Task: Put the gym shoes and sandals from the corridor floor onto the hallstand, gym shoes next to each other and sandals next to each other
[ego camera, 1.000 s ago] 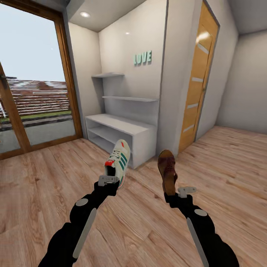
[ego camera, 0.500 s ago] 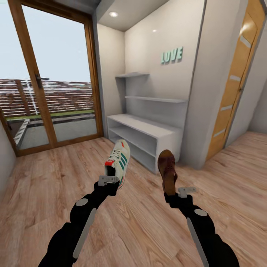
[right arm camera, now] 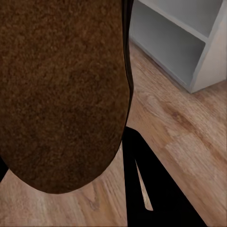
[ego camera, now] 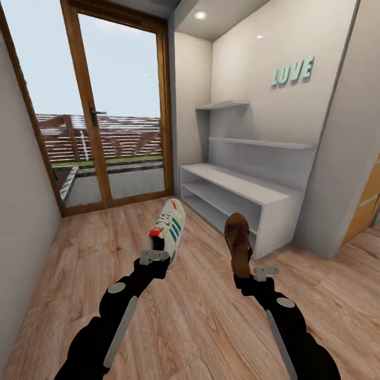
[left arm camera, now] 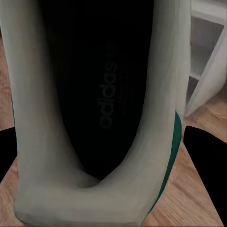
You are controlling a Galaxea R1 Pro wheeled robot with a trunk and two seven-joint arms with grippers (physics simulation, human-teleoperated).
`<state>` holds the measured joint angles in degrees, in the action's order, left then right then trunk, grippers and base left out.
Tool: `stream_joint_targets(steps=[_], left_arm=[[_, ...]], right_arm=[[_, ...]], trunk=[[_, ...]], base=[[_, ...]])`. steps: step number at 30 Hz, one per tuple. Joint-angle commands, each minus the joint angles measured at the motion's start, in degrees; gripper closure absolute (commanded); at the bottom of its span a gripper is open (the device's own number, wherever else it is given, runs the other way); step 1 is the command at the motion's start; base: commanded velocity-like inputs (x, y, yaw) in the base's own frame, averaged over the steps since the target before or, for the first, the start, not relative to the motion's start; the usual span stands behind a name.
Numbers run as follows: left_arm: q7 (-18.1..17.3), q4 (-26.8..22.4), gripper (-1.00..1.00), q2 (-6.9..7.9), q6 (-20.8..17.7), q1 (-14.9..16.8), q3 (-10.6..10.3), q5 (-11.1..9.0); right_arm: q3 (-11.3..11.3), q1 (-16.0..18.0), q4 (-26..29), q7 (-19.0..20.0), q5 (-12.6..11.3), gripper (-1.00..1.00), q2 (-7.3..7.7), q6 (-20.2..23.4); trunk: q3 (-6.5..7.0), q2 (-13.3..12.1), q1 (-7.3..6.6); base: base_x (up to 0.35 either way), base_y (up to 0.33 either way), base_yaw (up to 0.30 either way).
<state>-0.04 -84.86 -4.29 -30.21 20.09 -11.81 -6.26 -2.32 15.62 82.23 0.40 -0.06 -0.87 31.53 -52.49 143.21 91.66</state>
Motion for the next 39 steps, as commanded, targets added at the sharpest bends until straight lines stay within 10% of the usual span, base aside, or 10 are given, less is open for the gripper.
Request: stream_joint_targets(steps=[1,39], left_arm=[[0.04,-0.05,1.0,-0.02,-0.29,0.04,0.03,-0.51],[0.04,-0.05,1.0,-0.02,-0.29,0.04,0.03,-0.51]], right_arm=[[0.03,0.03,0.1,0.04,-0.21,1.0,-0.01,0.37],[-0.05,0.03,0.21,0.04,-0.21,1.0,0.01,0.46]], trunk=[[-0.06,0.03,0.02],[-0.06,0.03,0.02]], base=[[0.279,0.197,0.1],[0.312,0.124,0.004]])
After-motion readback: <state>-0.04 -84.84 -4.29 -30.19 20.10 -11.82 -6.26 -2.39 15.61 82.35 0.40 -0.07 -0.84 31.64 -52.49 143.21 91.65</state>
